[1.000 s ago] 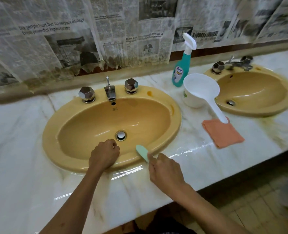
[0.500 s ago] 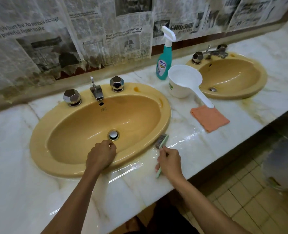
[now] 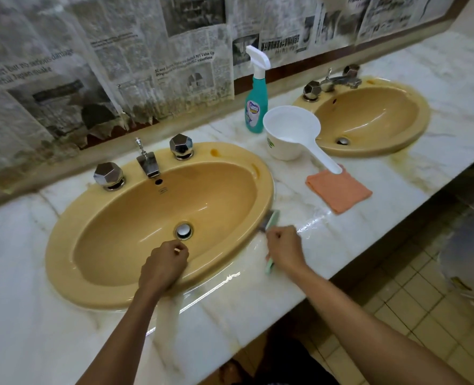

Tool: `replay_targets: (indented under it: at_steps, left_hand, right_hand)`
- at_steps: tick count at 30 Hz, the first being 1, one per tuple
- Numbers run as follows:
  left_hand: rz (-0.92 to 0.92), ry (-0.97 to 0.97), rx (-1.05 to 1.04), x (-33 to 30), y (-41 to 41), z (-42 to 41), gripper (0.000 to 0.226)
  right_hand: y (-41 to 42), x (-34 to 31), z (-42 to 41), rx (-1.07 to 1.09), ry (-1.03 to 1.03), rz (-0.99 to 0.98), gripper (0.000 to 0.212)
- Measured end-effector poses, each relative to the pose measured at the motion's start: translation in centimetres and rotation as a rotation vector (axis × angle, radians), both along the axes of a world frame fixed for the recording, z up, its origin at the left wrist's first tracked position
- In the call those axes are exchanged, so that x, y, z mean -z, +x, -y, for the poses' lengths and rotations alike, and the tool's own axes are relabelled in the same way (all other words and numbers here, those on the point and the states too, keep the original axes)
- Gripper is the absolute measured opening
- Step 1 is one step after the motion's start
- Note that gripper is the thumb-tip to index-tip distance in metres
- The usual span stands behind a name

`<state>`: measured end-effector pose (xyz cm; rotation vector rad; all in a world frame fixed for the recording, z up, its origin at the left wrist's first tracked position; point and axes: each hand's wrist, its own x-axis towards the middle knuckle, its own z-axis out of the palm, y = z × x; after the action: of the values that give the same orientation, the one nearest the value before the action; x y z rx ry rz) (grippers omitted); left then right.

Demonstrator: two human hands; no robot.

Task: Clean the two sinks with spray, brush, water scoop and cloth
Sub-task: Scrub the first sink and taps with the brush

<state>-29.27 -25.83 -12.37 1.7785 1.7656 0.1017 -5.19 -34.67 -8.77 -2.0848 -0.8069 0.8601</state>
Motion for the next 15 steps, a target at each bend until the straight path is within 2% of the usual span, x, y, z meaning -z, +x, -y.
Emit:
replay_targets:
  at_steps: [4, 8, 10, 13, 15]
  left_hand:
    - [0.088, -0.044, -0.016, 0.1, 1.3, -0.7, 0.011]
    - [0.164, -0.033, -0.016, -0.2, 5.5, -1.7, 0.013]
    - [0.181, -0.018, -0.003, -0.5, 8.1, -2.1, 0.014]
    - [0.134, -0.008, -0.039, -0.9, 11.5, -2.4, 0.017]
    - [0.093, -0.017, -0.070, -0.6, 12.8, -2.0, 0.021]
  right_hand:
    - [2.4, -0.2, -2.1, 0.057, -0.022, 0.040, 0.037]
    - [-0.2, 0.4, 2.3, -0.127, -0.042, -0.045, 0.037]
    - [1.2, 0.6, 2.2, -0.152, -0.049, -0.047, 0.034]
    - [5.2, 0.0, -2.5, -0.076, -0.035, 0.089, 0.029]
    - [6.7, -0.8, -4.4, -0.186, -0.070, 0.273, 0.027]
